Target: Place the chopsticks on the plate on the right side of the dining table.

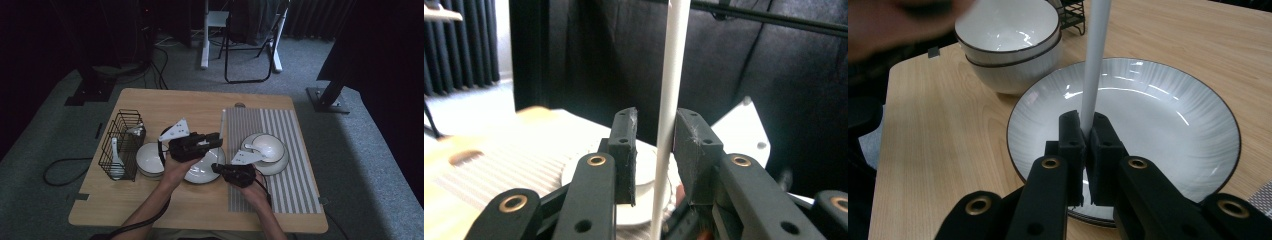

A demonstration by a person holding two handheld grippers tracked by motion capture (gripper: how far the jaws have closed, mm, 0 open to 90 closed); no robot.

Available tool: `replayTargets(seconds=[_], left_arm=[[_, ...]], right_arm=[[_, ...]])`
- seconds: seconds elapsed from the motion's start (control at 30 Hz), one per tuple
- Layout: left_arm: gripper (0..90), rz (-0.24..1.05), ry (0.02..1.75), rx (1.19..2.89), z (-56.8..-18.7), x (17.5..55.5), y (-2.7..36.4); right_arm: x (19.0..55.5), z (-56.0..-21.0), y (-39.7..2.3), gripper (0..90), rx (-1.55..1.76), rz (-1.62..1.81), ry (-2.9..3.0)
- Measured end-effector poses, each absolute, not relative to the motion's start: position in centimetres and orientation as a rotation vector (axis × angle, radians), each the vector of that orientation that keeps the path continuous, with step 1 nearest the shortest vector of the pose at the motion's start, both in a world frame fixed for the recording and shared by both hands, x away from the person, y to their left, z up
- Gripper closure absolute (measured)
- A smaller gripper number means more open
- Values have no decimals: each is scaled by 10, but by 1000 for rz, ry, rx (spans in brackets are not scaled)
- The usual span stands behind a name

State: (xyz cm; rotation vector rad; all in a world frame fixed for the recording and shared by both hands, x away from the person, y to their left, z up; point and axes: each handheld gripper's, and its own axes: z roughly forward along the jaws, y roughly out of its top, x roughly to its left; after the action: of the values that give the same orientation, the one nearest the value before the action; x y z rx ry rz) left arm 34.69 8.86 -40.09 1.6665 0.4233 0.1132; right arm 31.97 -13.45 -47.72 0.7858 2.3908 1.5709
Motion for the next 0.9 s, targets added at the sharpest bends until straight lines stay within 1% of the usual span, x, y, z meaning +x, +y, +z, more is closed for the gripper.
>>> replayTargets(seconds=[0.13,0.37,0.57,0.67,0.7,0.73,0.83,0.9], left_arm=[[741,90,443,1691,-417,346,84],[774,75,460,1733,-432,346,80],[839,83,455,1748,-437,347,77],[852,96,453,1754,-436,347,77],[852,96,453,1754,-436,347,77],[853,92,466,1745,-436,349,78],[855,102,474,1751,-436,350,78],[856,109,482,1756,-437,351,77]], right_arm=[[320,-477,-136,870,790,1572,2381],[320,-476,-138,870,805,1576,2376],[321,-477,-137,870,820,1570,2381],[321,-477,-138,863,824,1570,2379],[320,-477,-138,842,818,1561,2378],[318,-476,-138,784,801,1520,2363],[314,-474,-137,737,791,1470,2348],[313,-474,-136,725,780,1447,2346]])
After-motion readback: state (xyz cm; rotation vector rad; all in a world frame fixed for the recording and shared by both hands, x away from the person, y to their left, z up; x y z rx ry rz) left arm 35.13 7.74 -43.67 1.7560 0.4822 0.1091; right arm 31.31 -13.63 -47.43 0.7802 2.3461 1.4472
